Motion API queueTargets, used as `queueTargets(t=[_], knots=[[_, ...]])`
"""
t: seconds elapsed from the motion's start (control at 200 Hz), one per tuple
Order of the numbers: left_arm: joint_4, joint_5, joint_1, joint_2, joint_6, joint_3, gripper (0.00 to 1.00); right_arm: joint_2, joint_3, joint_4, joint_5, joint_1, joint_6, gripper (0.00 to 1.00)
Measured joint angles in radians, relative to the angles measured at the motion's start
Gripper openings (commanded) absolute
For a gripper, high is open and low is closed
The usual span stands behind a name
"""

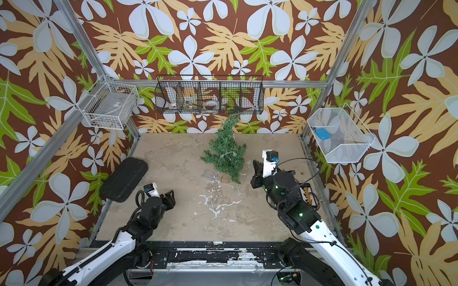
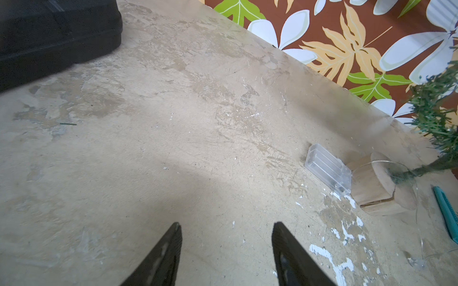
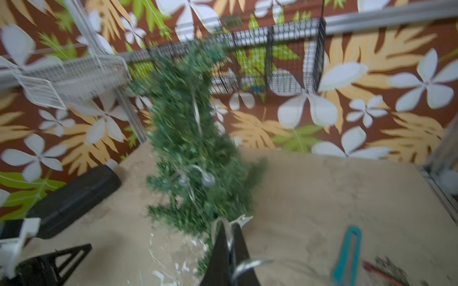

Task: Remove string lights from the small christmas tree
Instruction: Remove the light string from the Christmas tree.

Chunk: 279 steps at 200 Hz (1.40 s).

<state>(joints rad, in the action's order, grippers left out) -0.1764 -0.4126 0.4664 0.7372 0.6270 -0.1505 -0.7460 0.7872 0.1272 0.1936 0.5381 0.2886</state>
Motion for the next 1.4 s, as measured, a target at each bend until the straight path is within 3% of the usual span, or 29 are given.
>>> queueTargets(t=[0.155,0.335,0.45,0.611,0.991,1.221,1.396], knots=[[0.0,0.001,0.0,0.0,0.0,0.0,0.6,0.016,-0.108,-0.009,-0.115,-0.107,0.052,0.0],[-0.003,0.006,0.0,0.014,0.0,-0.002,0.6,-0.036,-0.154,-0.105,-0.393,-0.106,0.07,0.0],[-0.003,0.006,0.0,0.023,0.0,-0.002,0.6,-0.081,-0.177,-0.166,-0.483,-0.023,0.07,0.0],[-0.005,0.006,0.0,0.024,0.0,-0.006,0.6,-0.137,-0.229,-0.247,-0.449,0.124,0.063,0.0],[-0.008,0.009,0.0,0.031,0.001,-0.006,0.6,-0.299,-0.266,-0.467,-0.37,0.184,0.151,0.0],[-0.145,0.043,0.003,0.124,0.109,0.0,0.64,-0.164,-0.244,-0.413,-0.364,0.187,0.137,0.0],[-0.195,0.081,0.086,0.302,0.129,-0.153,0.74,-0.042,-0.303,-0.317,-0.253,0.185,0.087,0.0]])
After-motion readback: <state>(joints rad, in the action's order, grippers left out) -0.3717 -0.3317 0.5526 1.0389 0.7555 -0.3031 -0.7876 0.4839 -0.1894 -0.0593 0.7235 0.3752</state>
